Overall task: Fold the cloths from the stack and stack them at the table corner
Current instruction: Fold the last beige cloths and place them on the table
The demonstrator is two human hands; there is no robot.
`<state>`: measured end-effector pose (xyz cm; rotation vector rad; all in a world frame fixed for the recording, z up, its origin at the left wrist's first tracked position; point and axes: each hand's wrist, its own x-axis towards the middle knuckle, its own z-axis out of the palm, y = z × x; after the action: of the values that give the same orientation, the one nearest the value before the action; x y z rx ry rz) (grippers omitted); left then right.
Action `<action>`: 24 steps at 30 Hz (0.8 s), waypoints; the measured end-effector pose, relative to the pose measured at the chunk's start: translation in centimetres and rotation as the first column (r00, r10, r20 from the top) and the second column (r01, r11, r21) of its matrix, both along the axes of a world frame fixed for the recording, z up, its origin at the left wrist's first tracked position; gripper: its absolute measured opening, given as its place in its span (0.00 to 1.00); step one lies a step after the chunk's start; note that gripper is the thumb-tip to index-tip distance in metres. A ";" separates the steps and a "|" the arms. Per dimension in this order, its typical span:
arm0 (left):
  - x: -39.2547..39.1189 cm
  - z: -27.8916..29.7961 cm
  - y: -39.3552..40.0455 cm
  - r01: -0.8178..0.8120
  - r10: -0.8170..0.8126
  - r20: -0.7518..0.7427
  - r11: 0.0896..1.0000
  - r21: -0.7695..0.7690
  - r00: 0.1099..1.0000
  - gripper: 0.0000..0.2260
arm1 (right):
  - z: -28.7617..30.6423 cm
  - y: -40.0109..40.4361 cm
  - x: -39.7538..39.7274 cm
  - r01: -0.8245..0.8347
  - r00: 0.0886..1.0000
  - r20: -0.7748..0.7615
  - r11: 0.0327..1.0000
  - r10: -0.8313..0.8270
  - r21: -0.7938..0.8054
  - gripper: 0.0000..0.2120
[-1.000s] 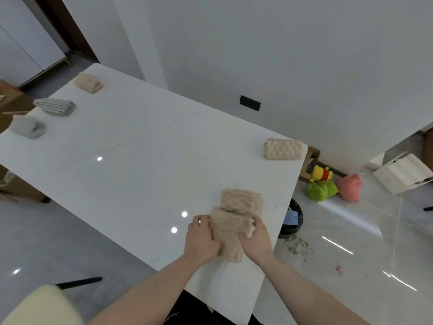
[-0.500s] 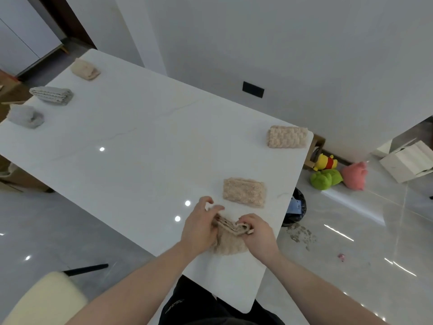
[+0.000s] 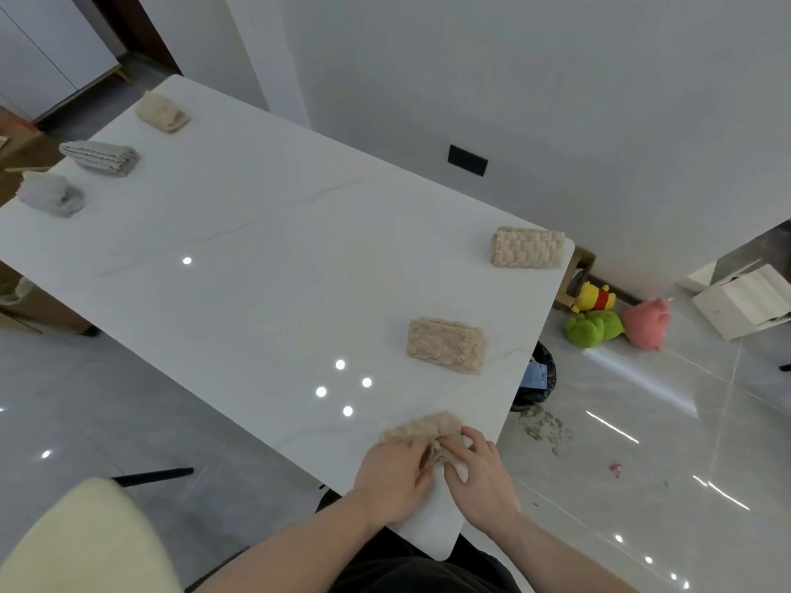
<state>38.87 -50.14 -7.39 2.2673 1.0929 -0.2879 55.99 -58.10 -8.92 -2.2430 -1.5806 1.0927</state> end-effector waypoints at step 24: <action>-0.3 -1.5 5.3 -0.120 0.142 -0.150 0.982 0.145 0.979 0.22 | -0.2 5.0 -1.7 0.248 0.957 -0.103 0.947 -0.273 -0.205 0.03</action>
<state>38.59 -44.80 -8.91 2.3089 1.3765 -0.3558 54.24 -53.07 -9.17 -2.3589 -1.1305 1.3279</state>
